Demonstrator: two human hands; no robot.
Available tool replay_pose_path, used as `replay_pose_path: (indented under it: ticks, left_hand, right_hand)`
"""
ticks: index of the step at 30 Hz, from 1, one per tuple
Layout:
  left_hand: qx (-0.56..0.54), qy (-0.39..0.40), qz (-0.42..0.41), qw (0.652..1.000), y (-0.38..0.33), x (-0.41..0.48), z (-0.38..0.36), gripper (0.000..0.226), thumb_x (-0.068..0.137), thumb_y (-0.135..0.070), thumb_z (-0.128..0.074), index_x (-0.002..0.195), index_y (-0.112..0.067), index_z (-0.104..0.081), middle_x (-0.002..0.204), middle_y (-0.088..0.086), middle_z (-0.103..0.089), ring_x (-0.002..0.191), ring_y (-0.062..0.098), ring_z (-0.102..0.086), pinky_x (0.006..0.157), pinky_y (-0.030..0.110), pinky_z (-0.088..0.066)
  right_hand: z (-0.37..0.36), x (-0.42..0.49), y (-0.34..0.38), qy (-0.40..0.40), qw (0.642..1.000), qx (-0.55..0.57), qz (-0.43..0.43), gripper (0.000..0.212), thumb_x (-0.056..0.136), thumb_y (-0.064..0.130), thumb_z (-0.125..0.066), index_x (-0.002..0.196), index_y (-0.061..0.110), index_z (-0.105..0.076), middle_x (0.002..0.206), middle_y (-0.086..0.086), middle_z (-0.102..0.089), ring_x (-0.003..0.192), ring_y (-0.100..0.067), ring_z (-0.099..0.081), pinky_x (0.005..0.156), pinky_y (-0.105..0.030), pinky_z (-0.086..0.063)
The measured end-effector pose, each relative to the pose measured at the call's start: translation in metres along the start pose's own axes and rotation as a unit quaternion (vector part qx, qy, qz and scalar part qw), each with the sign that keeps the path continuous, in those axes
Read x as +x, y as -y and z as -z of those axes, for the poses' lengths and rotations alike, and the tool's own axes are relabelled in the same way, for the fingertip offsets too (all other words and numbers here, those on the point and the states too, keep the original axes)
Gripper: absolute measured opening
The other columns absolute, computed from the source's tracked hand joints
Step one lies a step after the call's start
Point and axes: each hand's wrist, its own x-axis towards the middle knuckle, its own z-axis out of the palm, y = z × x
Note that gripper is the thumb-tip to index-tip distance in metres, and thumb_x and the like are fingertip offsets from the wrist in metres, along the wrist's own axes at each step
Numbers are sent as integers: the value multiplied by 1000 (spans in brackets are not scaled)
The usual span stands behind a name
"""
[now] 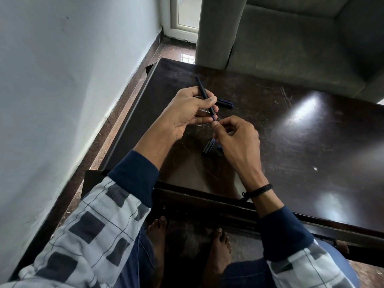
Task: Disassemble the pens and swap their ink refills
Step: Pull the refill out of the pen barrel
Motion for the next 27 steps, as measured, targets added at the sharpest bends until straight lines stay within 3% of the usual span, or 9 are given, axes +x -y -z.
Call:
replay_pose_path:
  ticks: [27]
  left_hand:
    - [6, -2, -2, 1000, 0, 1, 1, 6, 98, -12, -67, 104, -11, -67, 93, 12, -75, 83, 26, -77, 75, 33, -60]
  right_hand:
    - [-1, 0, -2, -4, 1000, -7, 13, 17, 98, 42, -68, 96, 26, -73, 81, 8, -75, 75, -9, -73, 72, -43, -63]
